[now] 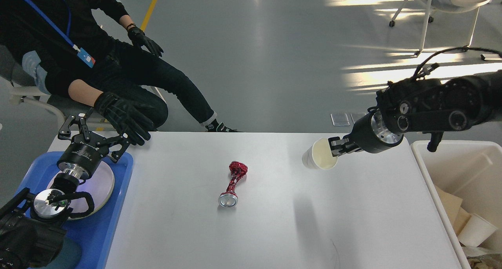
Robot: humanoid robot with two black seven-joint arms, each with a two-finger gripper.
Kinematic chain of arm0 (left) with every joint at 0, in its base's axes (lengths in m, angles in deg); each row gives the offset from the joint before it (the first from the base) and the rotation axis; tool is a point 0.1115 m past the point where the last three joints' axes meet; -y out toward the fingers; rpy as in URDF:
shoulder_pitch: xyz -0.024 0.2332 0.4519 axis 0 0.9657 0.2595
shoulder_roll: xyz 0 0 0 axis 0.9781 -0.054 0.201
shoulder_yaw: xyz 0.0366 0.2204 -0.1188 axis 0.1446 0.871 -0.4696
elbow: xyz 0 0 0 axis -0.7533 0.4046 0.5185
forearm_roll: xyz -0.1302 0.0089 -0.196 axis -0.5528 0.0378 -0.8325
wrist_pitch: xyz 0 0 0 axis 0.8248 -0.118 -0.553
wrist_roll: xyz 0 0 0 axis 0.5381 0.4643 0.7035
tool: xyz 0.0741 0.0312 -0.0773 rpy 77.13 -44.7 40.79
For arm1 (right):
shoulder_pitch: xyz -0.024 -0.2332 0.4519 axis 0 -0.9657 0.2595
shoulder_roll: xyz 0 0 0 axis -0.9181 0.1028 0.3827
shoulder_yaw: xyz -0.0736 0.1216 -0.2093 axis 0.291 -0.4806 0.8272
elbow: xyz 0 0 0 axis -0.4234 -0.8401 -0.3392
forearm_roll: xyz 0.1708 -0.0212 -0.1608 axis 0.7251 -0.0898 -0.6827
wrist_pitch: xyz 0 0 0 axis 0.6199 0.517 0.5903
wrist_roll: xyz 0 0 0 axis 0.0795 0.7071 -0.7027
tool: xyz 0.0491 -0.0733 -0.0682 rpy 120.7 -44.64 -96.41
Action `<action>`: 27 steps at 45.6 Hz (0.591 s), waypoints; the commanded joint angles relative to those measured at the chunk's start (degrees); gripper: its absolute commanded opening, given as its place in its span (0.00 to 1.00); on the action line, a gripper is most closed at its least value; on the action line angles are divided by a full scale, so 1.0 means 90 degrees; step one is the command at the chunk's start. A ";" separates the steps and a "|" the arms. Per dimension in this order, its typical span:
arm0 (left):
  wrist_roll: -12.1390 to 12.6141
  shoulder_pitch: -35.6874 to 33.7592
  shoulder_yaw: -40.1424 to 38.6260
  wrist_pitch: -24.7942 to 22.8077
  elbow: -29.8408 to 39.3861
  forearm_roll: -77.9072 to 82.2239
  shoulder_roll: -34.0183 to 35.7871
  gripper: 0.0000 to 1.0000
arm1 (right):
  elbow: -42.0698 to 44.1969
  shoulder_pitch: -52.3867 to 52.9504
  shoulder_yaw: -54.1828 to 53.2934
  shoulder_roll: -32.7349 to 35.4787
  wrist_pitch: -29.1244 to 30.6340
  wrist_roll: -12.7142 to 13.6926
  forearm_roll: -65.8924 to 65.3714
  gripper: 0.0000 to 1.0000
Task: Tidy desktop
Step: 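Carry the paper cup over the white bin and release it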
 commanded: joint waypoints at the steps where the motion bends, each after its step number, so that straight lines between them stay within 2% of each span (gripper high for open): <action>1: -0.0008 0.0000 0.0000 0.0000 0.0000 -0.0001 0.0000 0.96 | -0.0055 0.0782 -0.0007 0.0699 0.0149 0.0000 0.0011 0.00; 7: 0.0002 0.0000 0.0000 0.0000 0.0000 -0.0001 0.0000 0.96 | -0.0055 0.1291 0.0003 0.1168 0.0471 0.0000 0.0001 0.00; 13: 0.0002 0.0000 0.0000 0.0000 0.0000 -0.0001 0.0000 0.96 | 0.0071 0.1204 0.0168 0.1344 0.0462 0.0010 -0.0009 0.00; 27: 0.0002 0.0000 0.0000 0.0000 0.0000 -0.0001 0.0000 0.96 | 0.1126 0.0101 0.0647 0.2310 0.0384 0.0088 0.0031 0.00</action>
